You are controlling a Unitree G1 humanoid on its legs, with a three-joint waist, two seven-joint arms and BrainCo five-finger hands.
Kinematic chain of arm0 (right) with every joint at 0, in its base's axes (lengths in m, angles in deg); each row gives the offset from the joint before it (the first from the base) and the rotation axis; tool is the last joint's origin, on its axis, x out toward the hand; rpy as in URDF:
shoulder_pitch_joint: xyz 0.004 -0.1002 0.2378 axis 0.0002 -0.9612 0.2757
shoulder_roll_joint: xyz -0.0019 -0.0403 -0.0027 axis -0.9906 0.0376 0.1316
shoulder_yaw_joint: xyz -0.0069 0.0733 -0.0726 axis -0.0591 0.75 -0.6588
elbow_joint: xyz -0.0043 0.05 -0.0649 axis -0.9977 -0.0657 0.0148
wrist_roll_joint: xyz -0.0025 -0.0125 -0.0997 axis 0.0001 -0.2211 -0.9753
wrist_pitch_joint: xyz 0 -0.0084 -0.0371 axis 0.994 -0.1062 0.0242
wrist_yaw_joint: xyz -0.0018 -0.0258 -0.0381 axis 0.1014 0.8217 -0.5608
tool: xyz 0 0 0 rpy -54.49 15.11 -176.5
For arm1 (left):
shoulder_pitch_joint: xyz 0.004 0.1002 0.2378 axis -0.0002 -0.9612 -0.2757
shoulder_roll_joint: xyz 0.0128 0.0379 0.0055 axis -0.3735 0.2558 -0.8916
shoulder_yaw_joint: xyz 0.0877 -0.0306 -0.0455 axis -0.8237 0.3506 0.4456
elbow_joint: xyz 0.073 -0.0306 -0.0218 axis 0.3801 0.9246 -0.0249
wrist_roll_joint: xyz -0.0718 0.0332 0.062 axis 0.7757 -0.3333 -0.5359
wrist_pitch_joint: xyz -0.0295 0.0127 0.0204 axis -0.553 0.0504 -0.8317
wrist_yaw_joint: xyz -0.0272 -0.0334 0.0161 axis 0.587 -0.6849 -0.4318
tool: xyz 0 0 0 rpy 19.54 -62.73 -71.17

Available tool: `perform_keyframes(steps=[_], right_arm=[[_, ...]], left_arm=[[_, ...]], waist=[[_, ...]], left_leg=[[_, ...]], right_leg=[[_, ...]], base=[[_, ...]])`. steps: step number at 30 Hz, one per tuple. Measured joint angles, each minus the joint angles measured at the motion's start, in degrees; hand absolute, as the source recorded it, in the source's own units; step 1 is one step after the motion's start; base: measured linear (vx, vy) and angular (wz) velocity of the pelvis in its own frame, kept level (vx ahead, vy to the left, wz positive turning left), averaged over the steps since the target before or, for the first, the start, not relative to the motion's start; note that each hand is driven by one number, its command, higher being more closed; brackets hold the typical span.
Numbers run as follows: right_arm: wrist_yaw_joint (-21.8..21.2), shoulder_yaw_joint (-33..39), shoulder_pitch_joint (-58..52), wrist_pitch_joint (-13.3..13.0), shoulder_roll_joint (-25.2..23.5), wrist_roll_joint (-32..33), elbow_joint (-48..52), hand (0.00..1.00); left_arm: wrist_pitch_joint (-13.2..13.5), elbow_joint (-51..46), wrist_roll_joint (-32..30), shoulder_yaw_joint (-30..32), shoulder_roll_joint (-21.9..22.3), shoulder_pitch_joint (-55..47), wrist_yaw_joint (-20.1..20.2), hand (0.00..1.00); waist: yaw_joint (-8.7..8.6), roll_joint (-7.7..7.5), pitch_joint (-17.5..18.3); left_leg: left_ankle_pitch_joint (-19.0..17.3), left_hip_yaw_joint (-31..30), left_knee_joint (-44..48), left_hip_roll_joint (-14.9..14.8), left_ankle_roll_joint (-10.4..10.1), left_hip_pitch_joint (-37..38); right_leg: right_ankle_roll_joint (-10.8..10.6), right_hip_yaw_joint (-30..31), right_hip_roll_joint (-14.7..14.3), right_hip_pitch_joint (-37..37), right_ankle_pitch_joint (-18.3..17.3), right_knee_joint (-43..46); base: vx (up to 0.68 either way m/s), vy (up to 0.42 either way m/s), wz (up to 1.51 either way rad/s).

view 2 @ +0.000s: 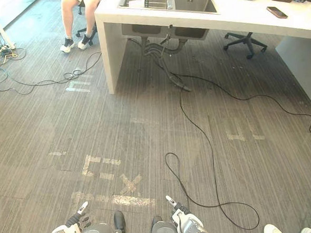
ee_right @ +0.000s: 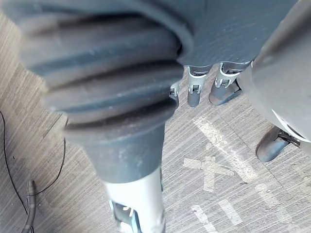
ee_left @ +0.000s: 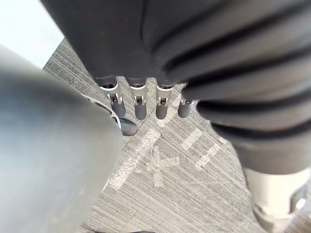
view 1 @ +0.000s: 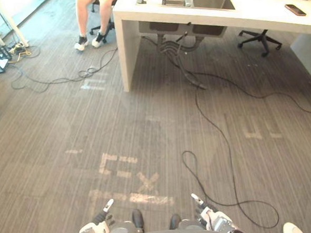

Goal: Walk over to the sink, pick up the cup, carry it to the dishwasher, place the cup inside the dishwasher, then close the dishwasher door

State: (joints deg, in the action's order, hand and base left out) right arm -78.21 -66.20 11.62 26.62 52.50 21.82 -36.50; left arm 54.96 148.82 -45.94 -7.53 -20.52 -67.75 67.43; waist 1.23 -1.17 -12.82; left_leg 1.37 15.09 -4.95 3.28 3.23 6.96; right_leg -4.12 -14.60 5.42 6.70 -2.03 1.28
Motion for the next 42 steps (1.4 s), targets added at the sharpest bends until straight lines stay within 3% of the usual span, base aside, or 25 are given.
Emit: perform_keyframes(steps=[5, 8, 11, 13, 14, 16, 18, 19, 20, 22, 25, 26, 27, 28, 30, 32, 33, 34, 35, 36, 37, 38, 40, 42], right_arm=[[0.5, -0.2, 0.0, 0.0, 0.2, -0.9, 0.1, 0.00], [0.5, -1.7, -0.4, -1.0, 0.6, -0.9, 0.6, 0.00], [0.6, -4.7, -0.2, -2.7, 0.8, -0.8, 1.7, 0.00], [1.7, -5.4, -0.1, -3.8, 1.2, -0.1, 3.4, 0.00], [1.9, -5.1, -0.1, -4.3, 1.3, 0.5, 4.1, 0.00], [2.4, -3.8, -0.3, -4.5, 1.5, 3.4, 4.4, 0.00], [2.4, -2.9, -2.5, -3.1, 1.1, 4.8, 4.5, 0.00], [2.4, -1.6, -4.9, -2.6, 0.7, 4.9, 5.6, 0.00], [2.3, -1.0, -5.8, -2.5, 0.4, 5.0, 5.7, 0.00], [2.5, 1.7, -8.3, -1.6, -0.8, 5.2, 5.9, 0.00], [2.9, 4.3, -11.8, 1.2, -2.3, 6.2, 5.5, 0.00], [2.9, 5.2, -12.7, 1.4, -2.8, 6.4, 5.4, 0.00], [2.8, 6.6, -13.2, 1.7, -2.6, 6.6, 5.6, 0.00], [2.6, 6.9, -13.9, 1.7, -1.7, 6.6, 5.6, 0.00], [2.4, 8.6, -13.5, 1.6, -1.4, 5.4, 5.5, 0.00], [1.9, 9.6, -13.4, 1.2, -1.4, 3.4, 5.4, 0.00], [1.1, 9.3, -12.6, 0.7, -1.1, 2.0, 5.3, 0.00], [0.7, 7.3, -12.4, -0.8, -0.2, 1.4, 5.4, 0.00], [0.2, 6.1, -12.1, -1.4, 0.4, 1.4, 5.3, 0.00], [-0.2, 4.5, -10.8, -2.4, 1.4, 1.7, 5.3, 0.00], [-0.2, 4.1, -10.0, -2.9, 1.7, 2.3, 5.4, 0.00], [-0.3, 3.2, -8.2, -4.1, 2.4, 4.7, 5.6, 0.00], [-0.9, 2.1, -5.0, -5.2, 3.4, 8.5, 6.0, 0.00], [-1.6, -0.4, -1.6, -5.5, 4.0, 9.9, 9.0, 0.00]], left_arm=[[0.4, 0.0, 0.0, 1.1, 0.2, -0.1, -0.1, 0.00], [2.7, 0.0, -0.7, 1.0, 0.8, -0.2, -0.7, 0.00], [6.0, -0.8, -3.0, 0.2, 1.4, 0.0, -1.0, 0.00], [8.5, -1.6, -4.0, -0.7, 1.5, 0.3, -1.3, 0.00], [10.1, -2.4, -4.0, -0.9, 1.5, 0.2, -2.5, 0.00], [12.3, -3.5, -3.4, -1.2, 1.2, 0.8, -4.1, 0.00], [13.1, -3.9, -1.5, -1.5, 1.6, 1.0, -4.5, 0.00], [13.5, -5.2, -0.4, -1.5, 2.3, 1.0, -4.4, 0.00], [13.8, -5.9, 0.1, -1.5, 2.8, 1.0, -4.4, 0.00], [14.7, -7.9, 0.6, -1.4, 5.1, 1.0, -3.8, 0.00], [14.8, -8.8, 5.2, -0.2, 7.0, 1.2, -2.2, 0.00], [14.8, -8.8, 5.3, 0.0, 7.2, 1.2, -2.1, 0.00], [14.6, -8.8, 5.3, 0.4, 8.0, 1.0, -2.0, 0.00], [14.3, -8.8, 5.0, 0.6, 8.7, 0.5, -2.0, 0.00], [14.2, -8.8, 4.8, 0.8, 10.2, 0.1, -2.1, 0.00], [14.5, -9.2, 4.6, 0.8, 11.2, -0.1, -2.0, 0.00], [15.4, -9.8, 4.7, 0.8, 11.3, -0.2, -1.6, 0.00], [16.7, -11.5, 5.2, 0.7, 11.3, -0.3, -1.5, 0.00], [17.2, -13.1, 5.2, 0.7, 11.3, -0.4, -1.6, 0.00], [18.2, -16.4, 5.7, 0.7, 11.0, -0.4, -2.2, 0.00], [18.8, -18.2, 6.1, 0.6, 10.9, -0.4, -2.6, 0.00], [20.0, -22.6, 6.9, -0.2, 10.7, -0.5, -3.9, 0.00], [22.3, -30.3, 6.7, -2.3, 10.2, -0.8, -6.1, 0.00], [25.9, -41.0, 5.7, -4.1, 9.9, -1.6, -9.6, 0.00]], waist=[[-0.36, -0.02, 0.0], [-0.57, -0.04, 0.0], [-0.41, -0.09, 0.0], [-0.28, -0.23, -0.2], [-0.37, -0.79, -0.6], [-1.16, -1.24, -3.0], [-1.55, -1.11, -3.8], [-2.07, -0.85, -3.9], [-2.15, -0.70, -4.0], [-2.57, -0.42, -4.0], [-2.26, -0.82, -3.8], [-1.96, -0.76, -3.8], [-2.16, 0.46, -3.3], [-2.68, 2.48, -2.2], [-2.63, 3.63, -1.3], [-2.90, 3.88, -0.5], [-3.12, 4.01, -0.4], [-3.14, 4.46, -0.2], [-2.98, 4.71, -0.1], [-2.84, 4.76, -0.3], [-2.70, 4.48, -0.4], [-1.87, 3.82, -0.9], [-0.65, 3.88, -0.8], [0.94, 4.04, -0.8]], left_leg=[[-0.6, 2.3, 0.0, -0.1, 0.0, -0.5], [-1.2, 2.2, 0.0, 0.1, 0.3, -0.2], [-1.8, 2.7, 0.1, 0.1, 0.6, -0.4], [-2.3, 3.3, 0.4, 0.1, 1.0, -0.9], [-2.9, 2.6, 0.5, 0.6, 1.9, -0.2], [-5.1, 0.8, 4.3, 0.5, 2.7, 0.7], [-7.7, -0.5, 7.2, -0.3, 2.4, 2.2], [-9.3, -1.4, 9.0, -1.0, 1.9, 2.6], [-10.0, -1.6, 9.5, -1.2, 1.6, 2.9], [-14.1, -2.2, 14.6, -2.4, -0.4, 2.4], [-21.1, -3.3, 21.2, -4.1, -3.7, 3.8], [-22.1, -3.2, 21.4, -4.5, -4.5, 4.7], [-23.6, -2.9, 21.0, -6.5, -6.0, 6.3], [-23.9, -2.5, 18.8, -8.6, -6.9, 8.0], [-20.6, -2.0, 21.3, -9.8, -7.6, 7.7], [-15.2, -2.2, 29.4, -11.0, -8.2, 5.1], [-9.8, -2.4, 39.6, -13.0, -10.0, 1.0], [-3.7, -1.8, 52.6, -16.9, -11.2, -5.4], [-3.6, -0.5, 58.5, -19.1, -10.5, -8.3], [-5.3, 1.2, 66.0, -22.1, -8.1, -12.6], [-6.3, 1.7, 66.9, -22.2, -7.4, -14.1], [-8.0, 2.3, 64.3, -21.2, -7.7, -16.3], [-9.3, 2.9, 52.6, -17.5, -8.0, -19.2], [-6.6, 1.6, 27.9, -10.6, -8.9, -20.8]], right_leg=[[-0.3, 2.2, -0.4, -0.9, 0.9, -0.5], [-1.0, 2.1, 0.4, -1.9, -0.7, 2.4], [-1.3, 1.1, 1.9, -7.3, -3.8, 13.5], [-0.4, 0.5, 3.9, -13.8, -5.0, 25.9], [0.8, -0.1, 6.2, -19.2, -4.0, 35.9], [-0.1, -0.4, 8.2, -23.5, -6.6, 44.4], [-0.2, -1.3, 8.1, -24.5, -7.4, 41.4], [0.2, -2.1, 7.9, -25.0, -6.3, 33.9], [0.2, -2.2, 7.4, -25.0, -4.8, 28.8], [0.1, -1.9, 6.0, -24.8, 1.3, 12.9], [1.2, -1.8, 5.2, -21.5, 1.8, 10.6], [2.2, -1.9, 4.7, -20.7, 4.5, 9.9], [3.3, -2.7, 3.5, -20.9, 6.5, 12.5], [4.1, -3.8, 1.9, -21.9, 5.9, 15.5], [6.9, -4.4, 1.2, -23.1, 2.1, 19.3], [7.1, -4.9, 1.3, -21.0, -0.9, 20.0], [7.2, -5.3, 1.2, -18.4, -2.7, 19.3], [7.6, -5.8, 0.4, -15.3, -3.8, 17.3], [7.8, -6.2, -0.1, -13.7, -4.1, 16.2], [8.0, -6.7, -0.9, -9.7, -4.3, 13.6], [8.0, -6.9, -1.0, -7.6, -4.3, 12.4], [7.9, -7.2, -1.0, -3.8, -4.3, 9.6], [7.7, -6.4, -0.6, -0.9, -4.4, 7.1], [6.5, -4.8, -0.1, 0.6, -4.8, 5.6]], base=[[0.04, 0.013, -0.27], [0.07, 0.016, 0.01], [0.06, 0.011, -0.09], [0.03, 0.020, -0.15], [0.11, -0.006, 0.05], [0.19, -0.049, 0.36], [0.20, -0.049, 0.44], [0.19, -0.043, 0.37], [0.25, -0.063, 0.34], [0.31, -0.123, 0.19], [0.44, -0.281, 0.14], [0.45, -0.295, -0.08], [0.48, -0.272, -0.11], [0.47, -0.249, -0.11], [0.55, -0.261, -0.06], [0.52, -0.271, 0.07], [0.46, -0.219, 0.26], [0.54, -0.243, 0.26], [0.53, -0.226, 0.22], [0.45, -0.176, 0.13], [0.34, -0.127, 0.05], [0.30, -0.088, -0.08], [0.33, -0.050, -0.34], [0.36, 0.054, -0.40]])
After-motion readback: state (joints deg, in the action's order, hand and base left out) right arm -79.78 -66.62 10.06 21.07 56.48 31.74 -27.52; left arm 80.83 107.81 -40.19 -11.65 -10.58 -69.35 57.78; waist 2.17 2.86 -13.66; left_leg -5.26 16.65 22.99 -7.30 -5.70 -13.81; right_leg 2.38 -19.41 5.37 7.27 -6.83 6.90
